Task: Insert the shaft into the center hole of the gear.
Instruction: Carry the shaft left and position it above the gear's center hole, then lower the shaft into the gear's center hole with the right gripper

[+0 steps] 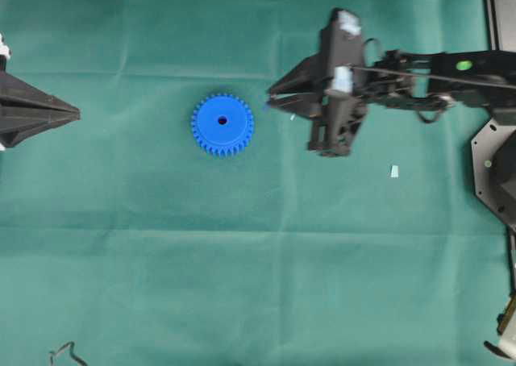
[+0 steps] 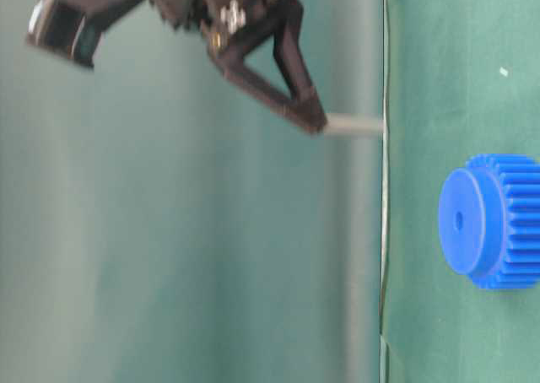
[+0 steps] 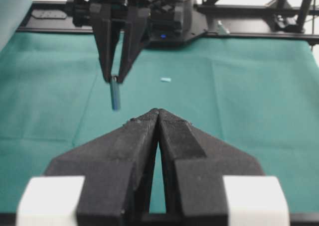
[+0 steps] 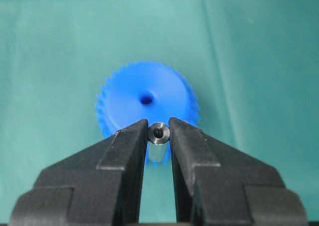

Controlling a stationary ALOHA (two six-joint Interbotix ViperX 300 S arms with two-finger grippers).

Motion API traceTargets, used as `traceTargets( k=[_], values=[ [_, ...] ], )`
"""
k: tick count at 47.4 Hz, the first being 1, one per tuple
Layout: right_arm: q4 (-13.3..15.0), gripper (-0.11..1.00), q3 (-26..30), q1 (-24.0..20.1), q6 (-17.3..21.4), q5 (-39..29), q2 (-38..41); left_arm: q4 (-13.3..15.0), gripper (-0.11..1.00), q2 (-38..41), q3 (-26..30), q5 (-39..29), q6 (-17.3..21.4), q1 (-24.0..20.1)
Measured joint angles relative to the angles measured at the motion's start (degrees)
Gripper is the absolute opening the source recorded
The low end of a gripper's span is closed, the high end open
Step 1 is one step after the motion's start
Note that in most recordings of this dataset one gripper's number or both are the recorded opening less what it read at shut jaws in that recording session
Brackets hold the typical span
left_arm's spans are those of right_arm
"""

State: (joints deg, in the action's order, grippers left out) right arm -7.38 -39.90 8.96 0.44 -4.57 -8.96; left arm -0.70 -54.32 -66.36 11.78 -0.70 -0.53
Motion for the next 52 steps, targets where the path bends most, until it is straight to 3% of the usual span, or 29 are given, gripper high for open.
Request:
traceTargets(
  k=[17, 52],
  values=[
    [0.62, 0.17, 10.02, -1.14, -0.26, -2.37, 8.09, 0.0, 0.0, 0.0, 0.09, -0.09, 0.0, 0.0],
    [0.97, 0.17, 10.81, -0.88, 0.0, 1.93, 16.26, 0.0, 0.0, 0.0, 0.09, -0.09, 0.0, 0.0]
  ],
)
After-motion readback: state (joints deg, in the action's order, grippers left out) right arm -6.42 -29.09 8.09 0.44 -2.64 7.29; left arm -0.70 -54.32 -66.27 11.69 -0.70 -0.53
